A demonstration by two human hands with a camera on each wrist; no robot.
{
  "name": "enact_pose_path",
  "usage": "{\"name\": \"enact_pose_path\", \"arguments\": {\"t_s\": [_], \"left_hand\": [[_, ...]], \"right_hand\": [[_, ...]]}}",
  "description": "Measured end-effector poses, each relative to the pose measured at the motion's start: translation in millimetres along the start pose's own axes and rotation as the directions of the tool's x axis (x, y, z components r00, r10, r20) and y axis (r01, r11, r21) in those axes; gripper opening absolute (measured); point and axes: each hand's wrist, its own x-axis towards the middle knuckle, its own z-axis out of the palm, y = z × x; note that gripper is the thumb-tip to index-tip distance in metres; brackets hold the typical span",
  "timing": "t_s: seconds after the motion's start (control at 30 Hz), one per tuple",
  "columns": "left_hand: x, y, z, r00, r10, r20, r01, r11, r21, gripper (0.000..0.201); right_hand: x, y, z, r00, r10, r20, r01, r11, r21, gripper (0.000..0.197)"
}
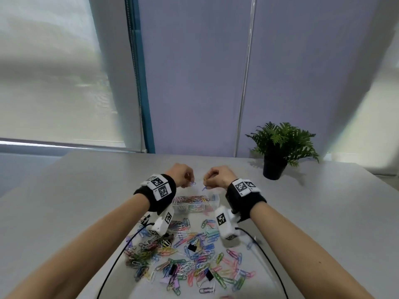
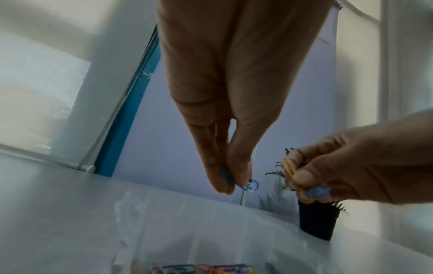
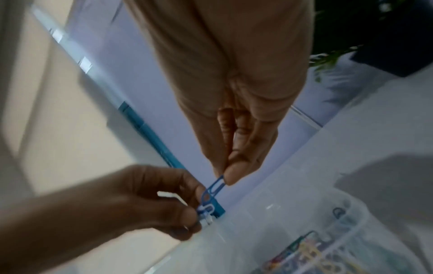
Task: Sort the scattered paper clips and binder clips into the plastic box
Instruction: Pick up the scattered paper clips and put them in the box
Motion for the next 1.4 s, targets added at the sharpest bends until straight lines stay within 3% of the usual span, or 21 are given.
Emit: {"name": "enact_pose_path", "arguments": {"t_s": [0.1,0.2,0.3,0.4,0.47,0.53,0.6,0.73,0.83,0.93,1.07,1.4], "left_hand": [[1,-2,2,0.999,-0.025,0.02,0.023,0.998,0.053,0.027],[-4,3,6,0.997,-0.019,0.073,0.01,0.993,0.117,0.027],[-16,19,12,0.994,0.069,0.087,-0.081,0.985,0.154,0.025],[-34,44,27,0.962,0.167,0.215,-0.214,0.952,0.217,0.024],[-48,62,46,0.913,0.204,0.353,-0.285,0.939,0.194,0.029],[-60,76,69,0.853,0.2,0.483,-0.329,0.923,0.199,0.049],[-66,84,92,0.818,0.157,0.553,-0.345,0.903,0.254,0.063],[-63,88,118,0.859,0.173,0.482,-0.356,0.878,0.319,0.067],[-61,90,121,0.895,0.159,0.416,-0.286,0.921,0.264,0.069],[-58,87,117,0.917,0.166,0.364,-0.255,0.944,0.21,0.054],[-58,85,110,0.916,0.185,0.355,-0.259,0.95,0.175,0.024],[-57,87,115,0.897,0.164,0.41,-0.269,0.94,0.211,0.017]], "right_hand": [[10,-5,12,1.0,-0.022,0.023,0.028,0.956,-0.291,0.014],[2,2,8,0.993,-0.022,0.115,0.076,0.866,-0.495,0.018],[-21,11,-15,0.97,-0.129,0.207,0.23,0.762,-0.605,0.02],[-58,26,-33,0.939,-0.086,0.334,0.308,0.645,-0.699,0.02],[-85,44,-36,0.907,0.057,0.418,0.303,0.601,-0.74,0.033],[-111,62,-35,0.86,0.193,0.473,0.305,0.549,-0.778,0.058],[-130,77,-33,0.856,0.21,0.473,0.315,0.512,-0.799,0.076],[-139,88,-27,0.892,0.126,0.434,0.306,0.538,-0.786,0.082],[-130,90,-26,0.914,0.078,0.397,0.285,0.572,-0.769,0.066],[-123,89,-23,0.93,0.034,0.365,0.264,0.63,-0.73,0.054],[-120,91,-20,0.944,-0.015,0.33,0.255,0.669,-0.698,0.025],[-116,97,-24,0.971,-0.013,0.237,0.183,0.681,-0.709,0.035]]}}
